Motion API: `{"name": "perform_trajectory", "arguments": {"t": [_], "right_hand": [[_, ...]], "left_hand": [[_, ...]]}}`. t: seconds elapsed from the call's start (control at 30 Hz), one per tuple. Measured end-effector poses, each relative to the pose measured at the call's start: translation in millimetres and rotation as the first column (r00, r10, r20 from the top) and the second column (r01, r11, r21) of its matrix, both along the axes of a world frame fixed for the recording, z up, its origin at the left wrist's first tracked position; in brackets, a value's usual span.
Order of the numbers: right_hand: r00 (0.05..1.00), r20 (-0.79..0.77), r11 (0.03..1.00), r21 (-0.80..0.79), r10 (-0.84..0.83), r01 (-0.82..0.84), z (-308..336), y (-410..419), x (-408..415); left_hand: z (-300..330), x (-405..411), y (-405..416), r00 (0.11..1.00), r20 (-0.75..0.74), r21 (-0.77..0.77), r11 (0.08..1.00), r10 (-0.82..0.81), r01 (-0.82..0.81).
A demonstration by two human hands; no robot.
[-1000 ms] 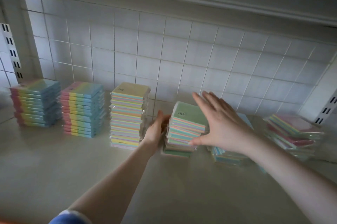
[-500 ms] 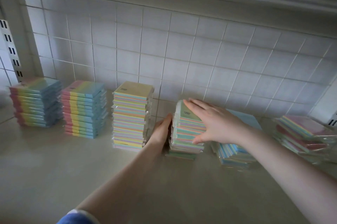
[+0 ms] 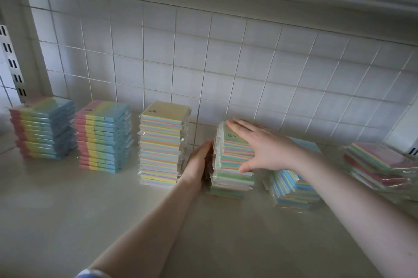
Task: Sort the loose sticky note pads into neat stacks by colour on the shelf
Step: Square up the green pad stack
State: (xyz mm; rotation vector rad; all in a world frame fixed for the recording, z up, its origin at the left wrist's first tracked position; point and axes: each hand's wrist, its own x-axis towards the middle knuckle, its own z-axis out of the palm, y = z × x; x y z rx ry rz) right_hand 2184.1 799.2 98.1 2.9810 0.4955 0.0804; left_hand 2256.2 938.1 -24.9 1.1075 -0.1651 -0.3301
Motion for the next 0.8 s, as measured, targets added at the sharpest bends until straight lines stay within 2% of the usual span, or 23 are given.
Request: {"name": "perform_trajectory", "arguments": {"t": [0.13, 0.37, 0.6, 0.8], "right_hand": [[0.998, 0.059, 0.997, -0.071, 0.032, -0.028, 0, 0, -1], [0.924, 0.377, 0.989, -0.151, 0.065, -0.008, -23, 4, -31], [0.902, 0.428, 0.980, -0.198, 0.052, 0.037, -40, 6, -29], [0.893, 0.450, 0.980, -0.185, 0.024, 0.067, -42, 4, -21]], "left_hand": [[-1, 3, 0, 1.000, -0.007, -0.007, 1.000, -0.010, 0.009], [4, 6, -1, 0.998, 0.041, -0.054, 0.997, -0.053, 0.055], [6, 13, -5, 0.994, -0.049, -0.021, 0.995, -0.103, 0.102], [11, 7, -3, 0.995, -0.001, 0.008, 0.995, -0.102, 0.102]]}}
